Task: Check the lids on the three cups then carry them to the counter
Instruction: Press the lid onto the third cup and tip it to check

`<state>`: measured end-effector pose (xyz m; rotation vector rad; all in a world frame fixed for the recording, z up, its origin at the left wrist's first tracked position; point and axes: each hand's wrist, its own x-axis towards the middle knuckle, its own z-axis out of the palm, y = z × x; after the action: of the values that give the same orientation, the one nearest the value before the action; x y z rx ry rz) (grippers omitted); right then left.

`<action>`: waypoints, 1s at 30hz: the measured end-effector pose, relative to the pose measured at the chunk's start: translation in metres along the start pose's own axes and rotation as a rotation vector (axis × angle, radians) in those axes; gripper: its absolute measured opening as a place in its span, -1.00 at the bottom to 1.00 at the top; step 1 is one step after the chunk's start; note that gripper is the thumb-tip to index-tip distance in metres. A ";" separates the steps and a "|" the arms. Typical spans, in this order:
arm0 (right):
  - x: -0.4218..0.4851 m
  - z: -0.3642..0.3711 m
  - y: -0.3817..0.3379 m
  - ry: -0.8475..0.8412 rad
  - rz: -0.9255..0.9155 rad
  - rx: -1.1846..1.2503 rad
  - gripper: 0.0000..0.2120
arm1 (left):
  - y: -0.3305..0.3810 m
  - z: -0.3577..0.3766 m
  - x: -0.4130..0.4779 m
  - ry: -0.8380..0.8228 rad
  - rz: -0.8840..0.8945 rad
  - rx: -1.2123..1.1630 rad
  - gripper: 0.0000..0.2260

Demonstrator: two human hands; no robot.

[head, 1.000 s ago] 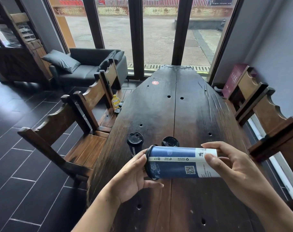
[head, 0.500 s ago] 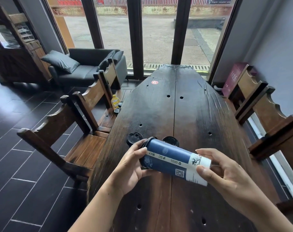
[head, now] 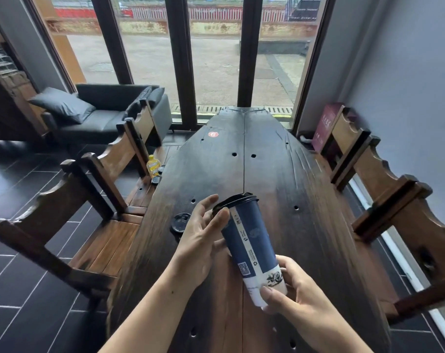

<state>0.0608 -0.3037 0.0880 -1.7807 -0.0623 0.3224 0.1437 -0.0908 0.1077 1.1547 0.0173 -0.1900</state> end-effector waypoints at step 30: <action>0.032 -0.074 0.010 0.236 -0.065 0.182 -0.52 | -0.066 0.066 0.020 -0.197 -0.133 0.072 -0.31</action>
<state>0.1091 -0.3695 0.0875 -1.6211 0.0752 0.0669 0.1478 -0.1792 0.0724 1.2027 -0.0876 -0.4252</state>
